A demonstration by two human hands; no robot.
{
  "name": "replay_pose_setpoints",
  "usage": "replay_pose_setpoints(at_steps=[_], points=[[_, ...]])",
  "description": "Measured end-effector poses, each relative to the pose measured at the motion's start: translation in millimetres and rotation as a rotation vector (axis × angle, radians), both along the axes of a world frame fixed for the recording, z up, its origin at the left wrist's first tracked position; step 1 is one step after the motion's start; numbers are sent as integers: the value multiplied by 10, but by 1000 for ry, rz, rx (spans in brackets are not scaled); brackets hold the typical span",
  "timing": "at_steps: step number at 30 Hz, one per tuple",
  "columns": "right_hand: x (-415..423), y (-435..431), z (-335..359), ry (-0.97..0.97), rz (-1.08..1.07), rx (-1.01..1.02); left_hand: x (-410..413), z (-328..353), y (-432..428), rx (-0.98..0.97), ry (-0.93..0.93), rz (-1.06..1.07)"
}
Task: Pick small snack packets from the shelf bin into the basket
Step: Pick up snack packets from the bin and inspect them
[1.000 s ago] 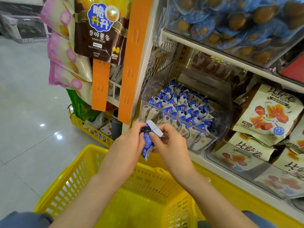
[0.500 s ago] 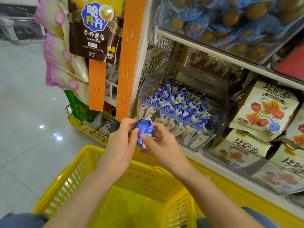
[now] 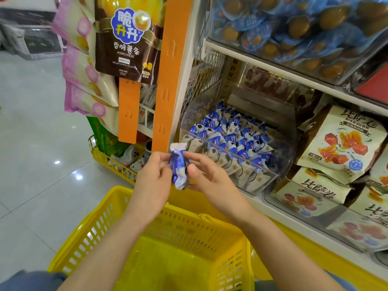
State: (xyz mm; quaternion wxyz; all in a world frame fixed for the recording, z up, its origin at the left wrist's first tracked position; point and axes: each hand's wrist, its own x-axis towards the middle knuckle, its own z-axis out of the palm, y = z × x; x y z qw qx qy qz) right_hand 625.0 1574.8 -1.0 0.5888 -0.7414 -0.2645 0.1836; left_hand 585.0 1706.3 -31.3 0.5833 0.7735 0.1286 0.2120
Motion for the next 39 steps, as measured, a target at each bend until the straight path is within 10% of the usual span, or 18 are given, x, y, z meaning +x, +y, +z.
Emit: replay_pose_setpoints(at_steps=[7,24,39], points=[[54,-27,-23,229,-247,8,-29,80,-46,-540,173,-257],[852,45,336,-497,-340,-251,54,148,116,-551,52,-120],[1732,341,301,-397,-106,-957,156,143,236,-567,62,-81]])
